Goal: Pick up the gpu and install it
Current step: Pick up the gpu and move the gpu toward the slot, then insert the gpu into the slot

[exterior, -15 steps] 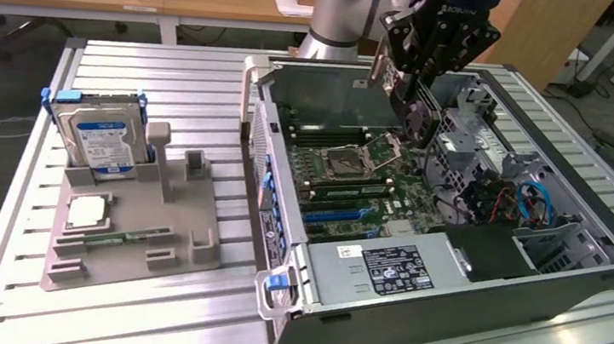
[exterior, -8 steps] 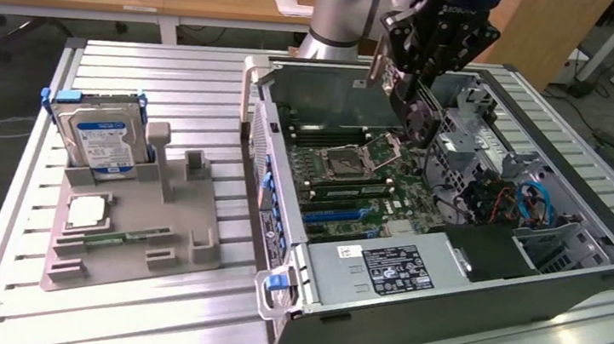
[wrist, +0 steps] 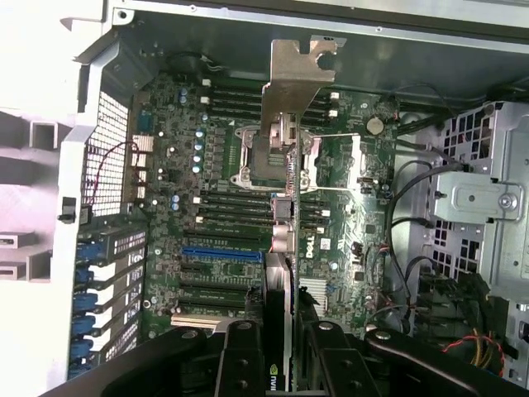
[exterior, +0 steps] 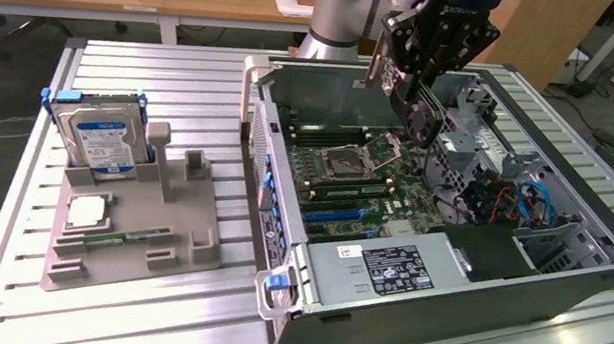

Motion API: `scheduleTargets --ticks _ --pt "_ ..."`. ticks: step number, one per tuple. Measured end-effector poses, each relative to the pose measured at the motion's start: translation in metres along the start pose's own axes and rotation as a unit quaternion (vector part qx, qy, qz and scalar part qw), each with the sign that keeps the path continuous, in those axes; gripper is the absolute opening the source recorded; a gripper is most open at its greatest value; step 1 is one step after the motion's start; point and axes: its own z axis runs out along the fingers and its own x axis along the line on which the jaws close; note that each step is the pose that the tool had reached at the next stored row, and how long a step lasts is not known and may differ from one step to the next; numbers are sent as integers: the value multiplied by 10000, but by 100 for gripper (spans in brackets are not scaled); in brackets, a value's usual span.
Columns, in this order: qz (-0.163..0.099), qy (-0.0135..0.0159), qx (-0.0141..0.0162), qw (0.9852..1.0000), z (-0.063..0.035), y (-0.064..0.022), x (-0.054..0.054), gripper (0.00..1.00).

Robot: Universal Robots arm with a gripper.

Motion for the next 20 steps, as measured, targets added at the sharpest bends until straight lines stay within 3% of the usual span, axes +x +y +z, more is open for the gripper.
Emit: scheduleTargets --ticks 3,8,20 --pt "23 -1 0 10000 1 0 -5 26" --pt "365 -20 8 9993 7 -1 -5 26" --pt "365 -20 8 9993 7 -1 -5 26"
